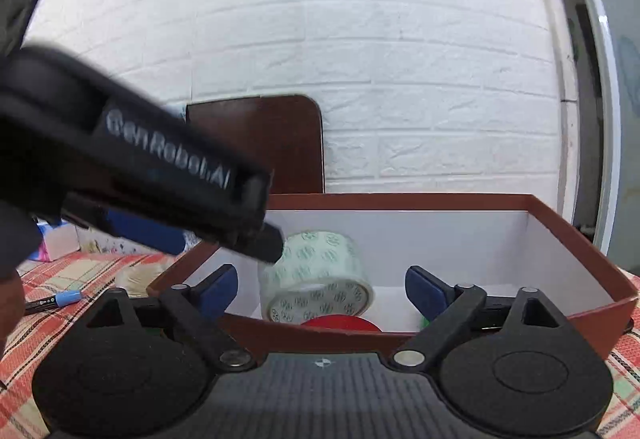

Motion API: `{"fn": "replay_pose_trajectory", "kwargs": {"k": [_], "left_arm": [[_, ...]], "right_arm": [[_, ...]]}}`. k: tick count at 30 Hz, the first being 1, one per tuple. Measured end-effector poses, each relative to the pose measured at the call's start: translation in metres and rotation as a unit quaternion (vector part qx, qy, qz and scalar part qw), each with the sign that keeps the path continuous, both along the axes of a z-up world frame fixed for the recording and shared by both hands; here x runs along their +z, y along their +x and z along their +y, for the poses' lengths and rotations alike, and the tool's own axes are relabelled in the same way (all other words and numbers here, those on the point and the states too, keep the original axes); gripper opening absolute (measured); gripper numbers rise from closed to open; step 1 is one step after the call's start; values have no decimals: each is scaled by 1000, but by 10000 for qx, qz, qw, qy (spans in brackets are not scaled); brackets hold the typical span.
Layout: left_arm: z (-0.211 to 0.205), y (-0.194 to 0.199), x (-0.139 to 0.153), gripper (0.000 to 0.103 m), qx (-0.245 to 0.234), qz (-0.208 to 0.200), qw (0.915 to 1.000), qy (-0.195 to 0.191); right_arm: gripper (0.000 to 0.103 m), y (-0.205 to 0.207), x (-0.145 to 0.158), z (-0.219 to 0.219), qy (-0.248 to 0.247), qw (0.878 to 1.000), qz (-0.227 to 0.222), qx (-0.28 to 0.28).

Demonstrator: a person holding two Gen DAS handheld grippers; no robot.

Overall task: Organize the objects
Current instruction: 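Place the clear tape roll into the brown box and release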

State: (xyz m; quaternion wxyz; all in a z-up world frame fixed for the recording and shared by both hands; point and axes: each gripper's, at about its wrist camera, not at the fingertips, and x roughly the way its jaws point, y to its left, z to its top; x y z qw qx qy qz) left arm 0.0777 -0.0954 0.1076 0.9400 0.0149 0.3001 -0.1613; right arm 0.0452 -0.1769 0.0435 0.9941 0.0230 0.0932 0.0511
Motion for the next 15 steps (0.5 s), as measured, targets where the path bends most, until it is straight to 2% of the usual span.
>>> {"fn": "replay_pose_trajectory", "kwargs": {"k": [5,6,7,11,15], "left_arm": [[14,-18,-9,80,4,150,9996,-249],[14,-24,-8,80,6,111,9996,-262],[15,-30,-8,80,35,56,9997,-215],[22,-45,-4,80,88,-19,9998,-178],[35,-57,-1,81,195,-6,9996,-203]], "right_arm": [[86,-23,-7,6,16,9999,-115,62],[92,-29,-8,10,-52,9998,-179,17],[93,-36,-8,14,-129,9995,-289,-58],[92,-49,-2,25,-609,9965,-575,12],[90,-57,3,30,-670,9961,-559,117]]}}
